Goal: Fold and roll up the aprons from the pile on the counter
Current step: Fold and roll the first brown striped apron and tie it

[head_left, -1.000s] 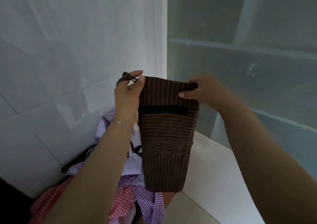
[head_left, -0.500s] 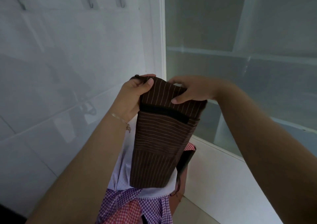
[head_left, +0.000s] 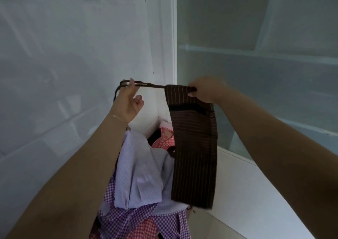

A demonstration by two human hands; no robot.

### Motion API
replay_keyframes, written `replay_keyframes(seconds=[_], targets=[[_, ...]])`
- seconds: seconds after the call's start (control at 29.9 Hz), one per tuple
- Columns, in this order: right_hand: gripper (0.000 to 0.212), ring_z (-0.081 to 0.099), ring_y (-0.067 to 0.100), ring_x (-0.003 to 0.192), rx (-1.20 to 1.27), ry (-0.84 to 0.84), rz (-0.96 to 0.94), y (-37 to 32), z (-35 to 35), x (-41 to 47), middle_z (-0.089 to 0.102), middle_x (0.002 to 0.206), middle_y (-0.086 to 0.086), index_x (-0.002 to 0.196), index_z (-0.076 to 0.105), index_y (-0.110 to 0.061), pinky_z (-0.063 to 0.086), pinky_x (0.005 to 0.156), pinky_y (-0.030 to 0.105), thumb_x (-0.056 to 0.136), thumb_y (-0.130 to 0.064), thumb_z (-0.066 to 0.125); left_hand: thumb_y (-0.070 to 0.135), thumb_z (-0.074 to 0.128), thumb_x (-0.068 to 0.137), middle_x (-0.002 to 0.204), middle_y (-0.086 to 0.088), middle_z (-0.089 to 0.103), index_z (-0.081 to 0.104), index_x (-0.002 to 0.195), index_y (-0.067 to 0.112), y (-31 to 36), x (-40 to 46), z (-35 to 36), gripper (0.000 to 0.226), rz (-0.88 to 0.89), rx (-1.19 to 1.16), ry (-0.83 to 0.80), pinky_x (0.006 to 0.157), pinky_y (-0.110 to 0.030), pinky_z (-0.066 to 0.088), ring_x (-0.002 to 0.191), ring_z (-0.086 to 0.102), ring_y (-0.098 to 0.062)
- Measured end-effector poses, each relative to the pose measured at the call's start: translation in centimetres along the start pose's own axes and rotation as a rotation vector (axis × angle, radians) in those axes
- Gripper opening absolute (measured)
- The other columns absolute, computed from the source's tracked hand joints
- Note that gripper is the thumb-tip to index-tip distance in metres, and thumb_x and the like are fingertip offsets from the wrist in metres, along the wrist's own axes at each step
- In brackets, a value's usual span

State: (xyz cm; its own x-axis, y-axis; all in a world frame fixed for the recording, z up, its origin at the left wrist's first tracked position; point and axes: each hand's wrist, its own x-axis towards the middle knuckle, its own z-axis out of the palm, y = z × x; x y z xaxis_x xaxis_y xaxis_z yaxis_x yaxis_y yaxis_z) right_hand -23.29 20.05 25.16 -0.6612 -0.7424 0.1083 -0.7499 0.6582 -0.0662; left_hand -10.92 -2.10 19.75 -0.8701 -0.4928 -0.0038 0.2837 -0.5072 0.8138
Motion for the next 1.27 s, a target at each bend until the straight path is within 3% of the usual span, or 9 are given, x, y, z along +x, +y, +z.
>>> replay_keyframes(seconds=[0.1, 0.23, 0.5, 0.64, 0.84, 0.97, 1.04, 1.14, 1.27], targets=[[0.029, 0.058, 0.034, 0.099, -0.131, 0.312, 0.049, -0.4, -0.6, 0.4, 0.054, 0.116, 0.010, 0.117, 0.060, -0.016, 0.043, 0.074, 0.037, 0.100, -0.032, 0.042, 0.033, 0.058, 0.093, 0.110, 0.002, 0.068, 0.059, 0.099, 0.021, 1.3, 1.0, -1.1, 0.013, 0.062, -0.304, 0.011, 0.050, -0.018, 0.046, 0.051, 0.051, -0.006], [0.027, 0.059, 0.035, 0.086, -0.161, 0.508, -0.047, -2.8, -0.4, 0.1, 0.053, 0.112, 0.010, 0.115, 0.059, -0.014, 0.037, 0.062, 0.033, 0.099, -0.030, 0.042, 0.015, 0.050, 0.097, 0.069, 0.005, 0.064, 0.057, 0.082, 0.014, 2.2, 0.5, -3.8, 0.017, 0.131, -0.365, 0.198, 0.048, -0.016, 0.044, 0.048, 0.052, -0.006], [0.033, 0.060, 0.027, 0.096, -0.092, 0.081, -0.269, -12.1, 15.5, -4.5, 0.058, 0.116, 0.006, 0.125, 0.051, -0.014, 0.042, 0.069, 0.035, 0.098, -0.026, 0.038, 0.006, 0.039, 0.094, 0.060, 0.003, 0.058, 0.050, 0.072, 0.013, -1.3, -6.5, -13.2, 0.026, 0.268, -0.347, 0.639, 0.055, -0.019, 0.046, 0.055, 0.052, -0.011], [0.044, 0.060, 0.030, 0.104, -0.028, -0.206, -0.398, -16.2, 26.4, -8.6, 0.059, 0.121, 0.008, 0.143, 0.039, -0.014, 0.045, 0.080, 0.038, 0.100, -0.025, 0.034, 0.016, 0.049, 0.094, 0.076, 0.000, 0.053, 0.053, 0.076, 0.014, -7.7, -10.7, -20.2, 0.018, 0.025, -0.062, 0.890, 0.051, -0.022, 0.046, 0.065, 0.050, -0.014], [0.055, 0.059, 0.032, 0.108, 0.149, -0.325, -0.290, -19.0, 33.2, -11.5, 0.057, 0.130, 0.009, 0.150, 0.026, -0.017, 0.048, 0.083, 0.040, 0.099, -0.037, 0.036, 0.037, 0.048, 0.098, 0.080, 0.002, 0.052, 0.050, 0.078, 0.021, -17.0, -15.4, -21.9, 0.025, -0.488, 0.233, 0.809, 0.062, -0.026, 0.043, 0.067, 0.049, -0.011], [0.057, 0.061, 0.031, 0.104, 0.183, -0.265, -0.281, -19.7, 34.5, -12.5, 0.056, 0.131, 0.007, 0.152, 0.021, -0.018, 0.048, 0.080, 0.040, 0.100, -0.038, 0.035, 0.019, 0.060, 0.093, 0.096, -0.014, 0.064, 0.062, 0.096, 0.007, -19.3, -15.6, -22.3, 0.013, -0.572, -0.006, 0.750, 0.083, -0.038, 0.051, 0.081, 0.059, -0.024], [0.058, 0.062, 0.029, 0.100, 0.187, -0.264, -0.356, -19.8, 34.9, -13.1, 0.057, 0.129, 0.007, 0.152, 0.017, -0.017, 0.051, 0.078, 0.040, 0.100, -0.041, 0.029, 0.011, 0.060, 0.092, 0.108, -0.018, 0.065, 0.061, 0.114, 0.000, -19.4, -15.7, -22.9, 0.024, -0.532, -0.007, 0.733, 0.084, -0.040, 0.053, 0.092, 0.062, -0.030], [0.060, 0.064, 0.028, 0.097, 0.274, -0.261, -0.507, -20.0, 35.3, -13.9, 0.061, 0.124, 0.010, 0.151, 0.021, -0.016, 0.054, 0.081, 0.041, 0.098, -0.042, 0.021, 0.014, 0.064, 0.089, 0.117, -0.014, 0.063, 0.059, 0.120, 0.002, -18.6, -17.2, -23.8, 0.034, -0.309, 0.416, 0.787, 0.096, -0.042, 0.049, 0.104, 0.060, -0.029], [0.052, 0.063, 0.028, 0.096, 0.257, -0.362, -0.686, -22.1, 36.4, -15.7, 0.065, 0.111, 0.010, 0.149, 0.028, -0.015, 0.052, 0.084, 0.040, 0.099, -0.031, 0.035, 0.019, 0.062, 0.091, 0.131, -0.003, 0.053, 0.052, 0.130, 0.004, -19.6, -21.7, -26.4, 0.042, -0.109, 0.847, 0.905, 0.109, -0.035, 0.034, 0.117, 0.051, -0.020]])
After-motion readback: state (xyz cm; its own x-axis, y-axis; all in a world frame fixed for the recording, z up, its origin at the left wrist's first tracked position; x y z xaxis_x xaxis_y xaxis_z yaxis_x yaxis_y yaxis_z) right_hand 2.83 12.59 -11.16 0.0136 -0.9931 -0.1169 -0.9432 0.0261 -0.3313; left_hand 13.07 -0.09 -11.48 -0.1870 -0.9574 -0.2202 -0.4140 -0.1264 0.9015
